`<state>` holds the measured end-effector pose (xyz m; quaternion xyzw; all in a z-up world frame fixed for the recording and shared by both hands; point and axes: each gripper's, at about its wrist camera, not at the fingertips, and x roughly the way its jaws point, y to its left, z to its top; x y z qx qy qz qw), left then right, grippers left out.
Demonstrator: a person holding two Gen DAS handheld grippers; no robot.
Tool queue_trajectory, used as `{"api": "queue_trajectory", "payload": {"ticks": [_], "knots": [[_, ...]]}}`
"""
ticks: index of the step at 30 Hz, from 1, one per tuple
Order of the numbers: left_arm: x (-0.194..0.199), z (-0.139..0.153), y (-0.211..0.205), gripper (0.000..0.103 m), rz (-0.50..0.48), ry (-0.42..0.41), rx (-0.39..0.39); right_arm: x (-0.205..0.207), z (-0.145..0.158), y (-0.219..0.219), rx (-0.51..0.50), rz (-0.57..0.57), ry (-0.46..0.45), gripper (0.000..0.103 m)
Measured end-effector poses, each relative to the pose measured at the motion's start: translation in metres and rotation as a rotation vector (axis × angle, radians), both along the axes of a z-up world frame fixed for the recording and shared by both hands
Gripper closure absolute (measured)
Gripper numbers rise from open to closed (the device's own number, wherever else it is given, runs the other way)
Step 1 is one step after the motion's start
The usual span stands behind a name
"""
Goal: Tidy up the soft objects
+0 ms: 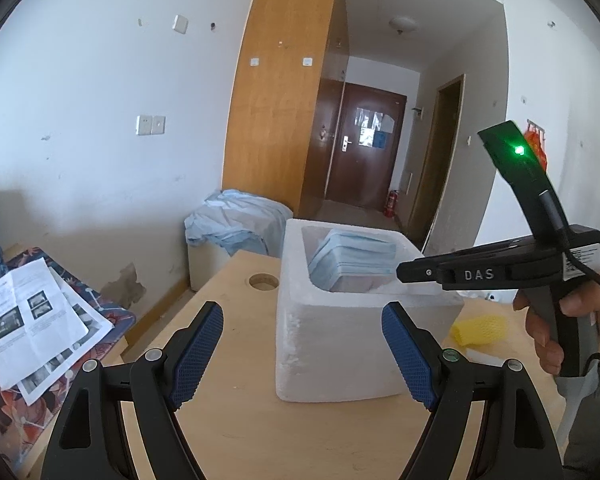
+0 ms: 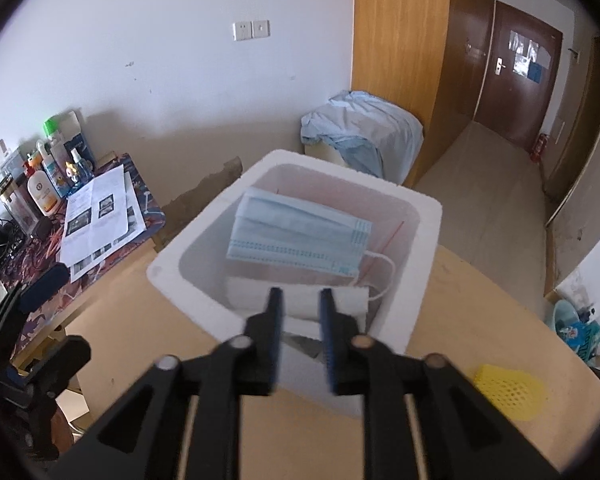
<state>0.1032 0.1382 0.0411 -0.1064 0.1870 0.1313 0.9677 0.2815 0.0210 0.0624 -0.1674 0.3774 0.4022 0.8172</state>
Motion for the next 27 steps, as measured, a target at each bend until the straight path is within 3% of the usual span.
{"api": "queue_trajectory", "payload": {"ticks": [3, 10, 18, 27], "knots": [[0.0, 0.0, -0.001, 0.021, -0.006, -0.003, -0.003, -0.004, 0.006, -0.008, 0.045, -0.008, -0.015, 0.038], [0.005, -0.001, -0.017, 0.021, -0.057, 0.01, -0.005, -0.008, 0.019, -0.039, 0.101, -0.047, -0.036, 0.037], [0.02, -0.005, -0.064, 0.021, -0.228, 0.029, -0.013, -0.006, 0.019, -0.098, 0.117, -0.189, -0.049, 0.037], [0.033, -0.006, -0.104, 0.021, -0.359, 0.039, -0.053, -0.037, 0.013, -0.173, 0.108, -0.319, -0.084, 0.037]]}}
